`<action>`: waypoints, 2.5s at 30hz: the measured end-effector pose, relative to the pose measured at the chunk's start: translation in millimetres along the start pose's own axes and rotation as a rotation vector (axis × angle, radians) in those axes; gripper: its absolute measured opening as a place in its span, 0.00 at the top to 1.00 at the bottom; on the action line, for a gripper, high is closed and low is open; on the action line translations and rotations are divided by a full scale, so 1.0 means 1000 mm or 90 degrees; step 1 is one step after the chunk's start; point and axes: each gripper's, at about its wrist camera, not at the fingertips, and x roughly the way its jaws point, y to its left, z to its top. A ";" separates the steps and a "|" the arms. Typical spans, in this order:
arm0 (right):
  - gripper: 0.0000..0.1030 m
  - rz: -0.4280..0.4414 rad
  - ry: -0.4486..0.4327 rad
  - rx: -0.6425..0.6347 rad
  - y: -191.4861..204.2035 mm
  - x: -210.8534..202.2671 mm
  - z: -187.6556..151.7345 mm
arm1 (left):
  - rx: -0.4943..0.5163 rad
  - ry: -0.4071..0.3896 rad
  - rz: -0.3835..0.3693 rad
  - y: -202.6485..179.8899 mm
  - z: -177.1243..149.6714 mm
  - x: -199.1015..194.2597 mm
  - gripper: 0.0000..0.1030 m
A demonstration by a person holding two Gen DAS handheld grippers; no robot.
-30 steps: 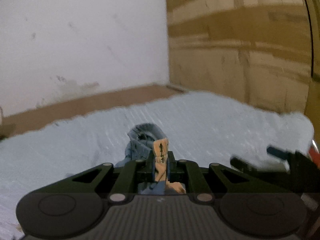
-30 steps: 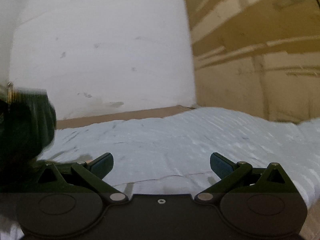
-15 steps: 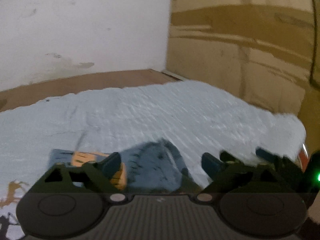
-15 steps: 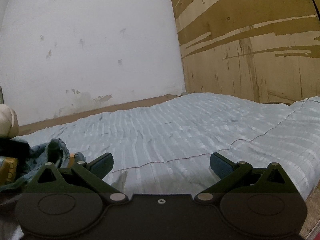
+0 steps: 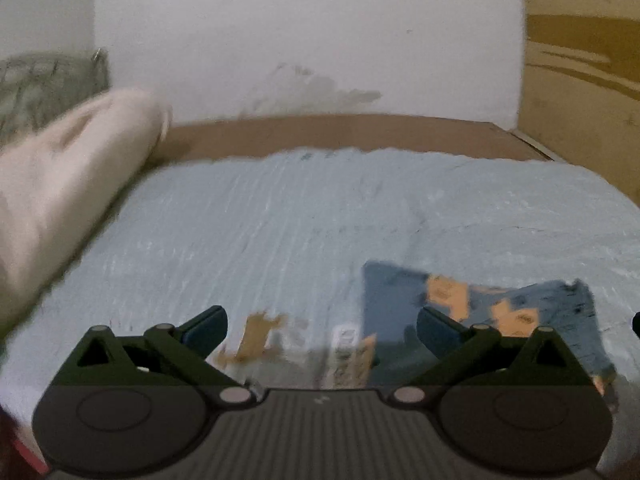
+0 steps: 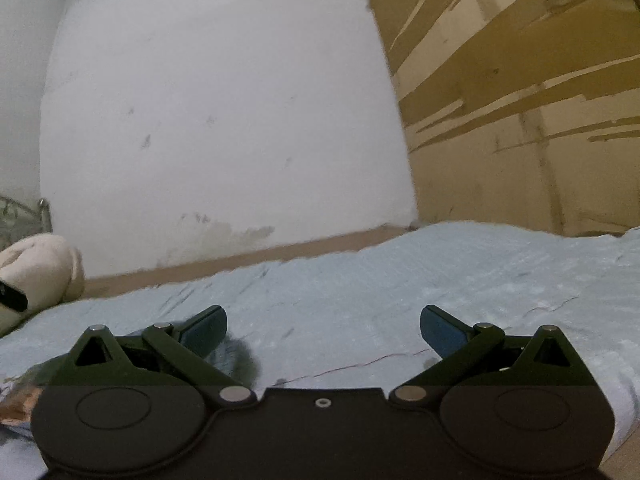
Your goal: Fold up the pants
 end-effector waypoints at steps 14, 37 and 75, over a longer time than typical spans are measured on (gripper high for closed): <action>0.01 -0.075 0.305 -0.192 0.112 0.059 0.014 | -0.076 0.026 -0.062 0.019 -0.062 0.024 0.01; 0.01 0.020 0.165 -0.217 0.084 0.024 0.030 | -0.065 0.003 -0.086 0.027 -0.076 0.018 0.01; 0.01 0.140 0.184 -0.117 0.047 0.030 0.001 | 0.040 -0.024 -0.110 -0.004 -0.047 0.028 0.01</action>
